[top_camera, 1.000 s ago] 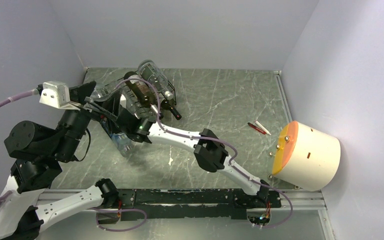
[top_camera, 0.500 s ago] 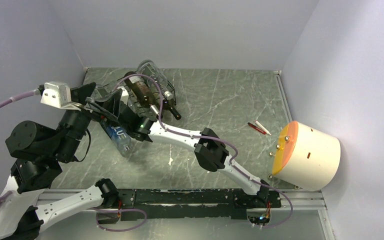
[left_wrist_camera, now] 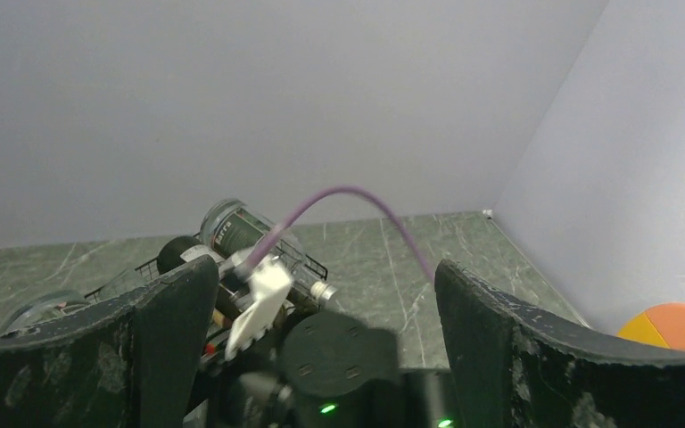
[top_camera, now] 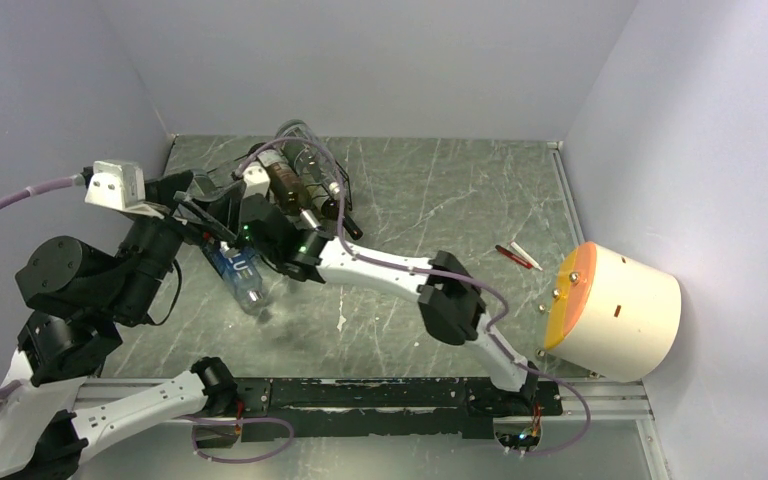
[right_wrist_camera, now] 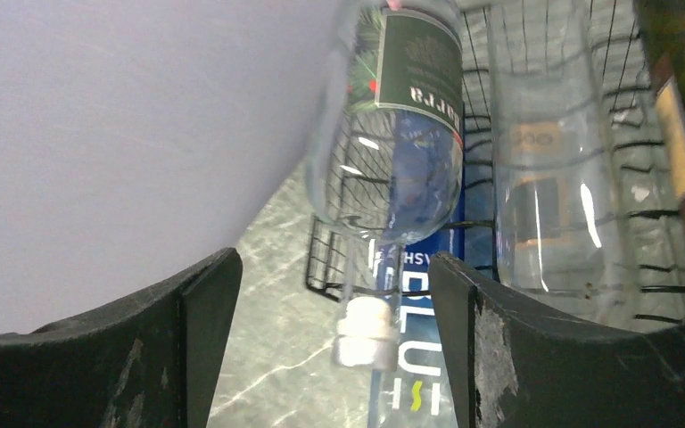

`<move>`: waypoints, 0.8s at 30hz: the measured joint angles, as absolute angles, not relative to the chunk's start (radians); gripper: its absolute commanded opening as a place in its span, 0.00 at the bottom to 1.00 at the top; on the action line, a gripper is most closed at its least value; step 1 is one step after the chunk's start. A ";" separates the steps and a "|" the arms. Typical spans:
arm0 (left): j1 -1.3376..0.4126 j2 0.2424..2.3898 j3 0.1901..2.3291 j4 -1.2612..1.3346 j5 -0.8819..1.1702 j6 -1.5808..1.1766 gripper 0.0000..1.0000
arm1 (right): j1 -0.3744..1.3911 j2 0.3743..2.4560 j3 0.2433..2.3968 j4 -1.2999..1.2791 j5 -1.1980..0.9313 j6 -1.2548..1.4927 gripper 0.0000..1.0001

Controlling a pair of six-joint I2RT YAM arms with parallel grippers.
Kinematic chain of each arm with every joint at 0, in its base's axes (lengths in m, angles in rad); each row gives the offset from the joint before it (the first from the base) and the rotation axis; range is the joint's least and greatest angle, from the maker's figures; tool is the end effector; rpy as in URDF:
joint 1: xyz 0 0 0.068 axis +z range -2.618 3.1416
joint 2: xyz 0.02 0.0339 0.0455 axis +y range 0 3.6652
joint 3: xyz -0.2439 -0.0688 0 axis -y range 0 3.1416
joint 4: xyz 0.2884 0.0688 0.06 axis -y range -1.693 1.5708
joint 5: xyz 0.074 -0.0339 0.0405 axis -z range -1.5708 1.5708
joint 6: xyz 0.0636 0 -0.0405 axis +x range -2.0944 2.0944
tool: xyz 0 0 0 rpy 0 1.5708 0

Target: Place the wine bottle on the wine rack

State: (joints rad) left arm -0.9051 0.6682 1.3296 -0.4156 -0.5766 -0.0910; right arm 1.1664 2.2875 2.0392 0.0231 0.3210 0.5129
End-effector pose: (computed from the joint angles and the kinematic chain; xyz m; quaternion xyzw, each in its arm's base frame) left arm 0.1154 -0.0909 0.5201 0.0276 0.6303 -0.2075 0.7476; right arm 0.2567 0.5487 0.2547 -0.1535 0.7631 0.3745 0.5038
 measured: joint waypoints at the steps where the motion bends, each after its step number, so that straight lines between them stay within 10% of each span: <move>1: -0.905 0.672 1.337 -0.425 -0.582 -0.099 0.95 | 1.166 2.257 2.017 0.027 0.320 0.512 0.82; 11: -0.905 0.651 1.354 -0.531 -0.617 -0.139 0.96 | 1.165 1.753 1.526 0.010 0.408 0.519 0.86; 24: -0.905 0.594 1.326 -0.717 -0.677 -0.244 0.96 | 1.158 1.259 1.275 -0.643 0.879 0.666 0.88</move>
State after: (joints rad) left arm -0.9051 0.5941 1.3262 -0.7170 -0.6769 -0.2440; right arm 1.1576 1.2591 1.2747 -0.6426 0.8787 0.6659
